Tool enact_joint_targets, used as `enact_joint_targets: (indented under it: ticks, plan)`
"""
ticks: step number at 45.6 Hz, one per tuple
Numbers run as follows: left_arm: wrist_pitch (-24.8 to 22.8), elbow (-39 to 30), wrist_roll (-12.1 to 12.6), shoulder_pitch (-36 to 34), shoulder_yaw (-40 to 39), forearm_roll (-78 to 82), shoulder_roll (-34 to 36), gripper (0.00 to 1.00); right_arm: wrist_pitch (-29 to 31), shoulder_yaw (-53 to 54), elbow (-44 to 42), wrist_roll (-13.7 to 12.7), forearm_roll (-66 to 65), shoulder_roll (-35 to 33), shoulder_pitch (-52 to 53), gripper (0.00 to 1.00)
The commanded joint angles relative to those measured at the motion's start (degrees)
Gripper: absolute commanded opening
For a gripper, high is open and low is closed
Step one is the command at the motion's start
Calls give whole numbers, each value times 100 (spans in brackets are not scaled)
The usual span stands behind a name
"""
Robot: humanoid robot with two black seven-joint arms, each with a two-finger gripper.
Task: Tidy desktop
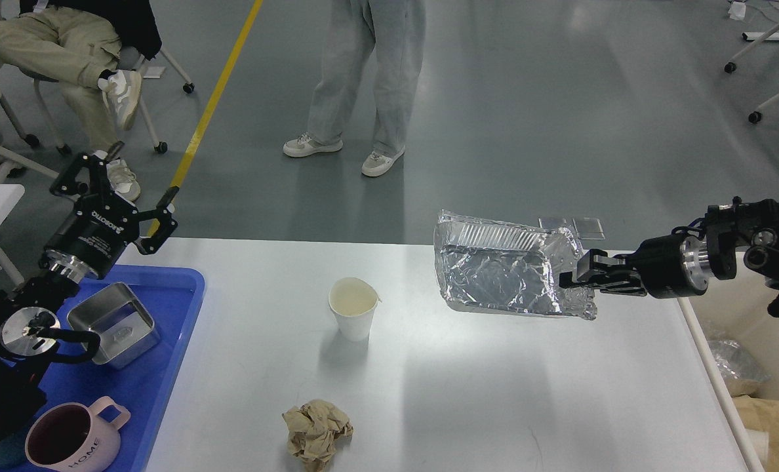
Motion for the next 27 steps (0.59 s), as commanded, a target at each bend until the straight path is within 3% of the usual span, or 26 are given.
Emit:
enact_joint_targets:
  ticks: [1, 9, 20, 27]
  plan:
    - [77, -117, 30, 3, 659, 3, 306, 97, 0, -11, -5, -1, -1, -8, -18, 0]
    - [464, -670, 13, 11, 1195, 187, 684, 96, 0, -20, 4, -1, -10, 1, -27, 0]
    - [1571, -2550, 30, 73, 1810, 1653, 1737, 96, 0, -20, 4, -1, -19, 10, -79, 0]
    - [1712, -3201, 30, 90, 2540, 1989, 2415, 96, -9, -20, 4, -1, -19, 1, -106, 0]
